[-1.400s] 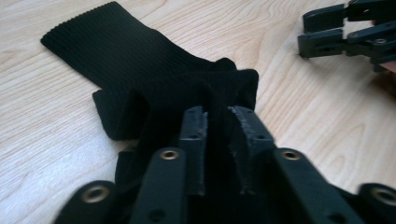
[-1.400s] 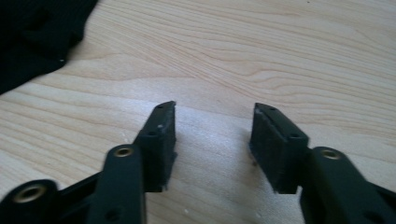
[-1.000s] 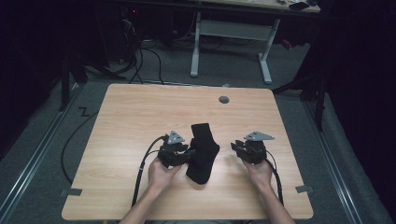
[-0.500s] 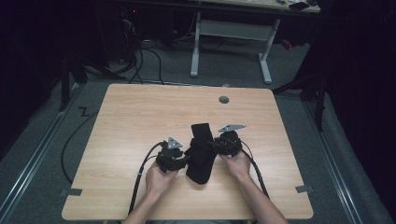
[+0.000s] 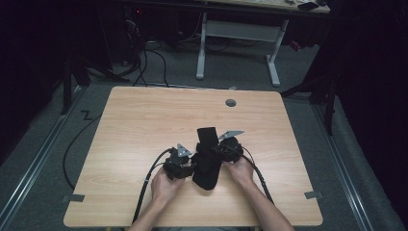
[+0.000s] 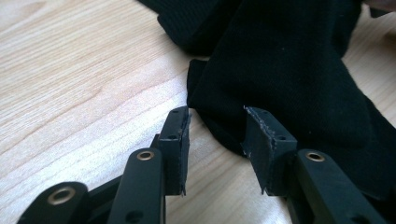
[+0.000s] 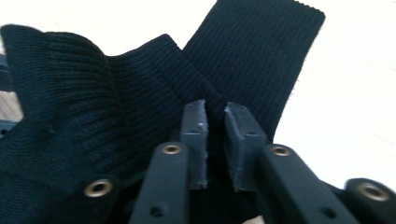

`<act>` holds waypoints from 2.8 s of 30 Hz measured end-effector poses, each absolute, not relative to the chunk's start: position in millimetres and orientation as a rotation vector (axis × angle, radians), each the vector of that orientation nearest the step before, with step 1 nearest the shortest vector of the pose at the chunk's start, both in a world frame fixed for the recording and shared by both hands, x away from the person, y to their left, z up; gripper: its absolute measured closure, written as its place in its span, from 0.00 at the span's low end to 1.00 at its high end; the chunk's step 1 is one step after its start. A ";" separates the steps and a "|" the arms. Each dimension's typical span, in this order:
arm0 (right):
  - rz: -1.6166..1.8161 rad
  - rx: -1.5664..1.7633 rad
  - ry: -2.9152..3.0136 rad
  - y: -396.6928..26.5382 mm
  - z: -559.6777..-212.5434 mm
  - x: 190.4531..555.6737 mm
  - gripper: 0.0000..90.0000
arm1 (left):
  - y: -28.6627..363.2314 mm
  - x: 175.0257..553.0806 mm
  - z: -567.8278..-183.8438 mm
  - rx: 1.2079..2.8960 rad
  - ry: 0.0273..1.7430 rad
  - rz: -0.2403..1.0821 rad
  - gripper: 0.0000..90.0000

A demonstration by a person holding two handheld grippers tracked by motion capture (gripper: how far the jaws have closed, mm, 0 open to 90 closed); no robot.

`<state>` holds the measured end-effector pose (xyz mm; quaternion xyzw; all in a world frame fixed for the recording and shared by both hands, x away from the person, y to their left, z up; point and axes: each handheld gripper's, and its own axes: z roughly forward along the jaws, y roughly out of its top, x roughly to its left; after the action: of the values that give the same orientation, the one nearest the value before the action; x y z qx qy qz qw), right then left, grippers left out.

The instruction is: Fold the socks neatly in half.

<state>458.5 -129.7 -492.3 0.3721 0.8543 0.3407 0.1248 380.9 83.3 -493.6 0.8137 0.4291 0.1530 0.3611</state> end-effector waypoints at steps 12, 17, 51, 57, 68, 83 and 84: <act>1.091 1.025 2.412 -134.0 -475.1 451.9 0.94 | 81.6 375.8 -496.7 2.100 1.113 0.372 0.69; 1.111 1.020 2.399 -135.9 -467.0 451.5 0.93 | 80.0 376.1 -496.8 2.108 1.109 0.385 0.71; 1.027 0.943 2.414 -129.8 -464.6 453.5 0.96 | 60.3 386.6 -496.9 2.152 1.047 0.420 0.94; 1.047 0.936 2.377 -133.8 -452.1 455.6 0.97 | 61.1 386.6 -496.3 2.157 1.036 0.418 0.99; 1.067 0.937 2.328 -142.2 -437.7 458.8 0.97 | 71.9 375.0 -472.8 2.061 0.974 0.363 0.99; 1.071 0.917 2.319 -138.5 -423.5 482.5 0.97 | 68.0 359.7 -483.8 2.134 0.933 0.207 0.99; 1.071 0.917 2.319 -138.5 -423.5 482.5 0.97 | 68.0 359.7 -483.8 2.134 0.933 0.207 0.99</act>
<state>482.5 -138.5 -423.5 0.3301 0.8350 0.3856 0.2124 359.7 68.0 -483.8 0.8399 0.3673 0.0815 0.3911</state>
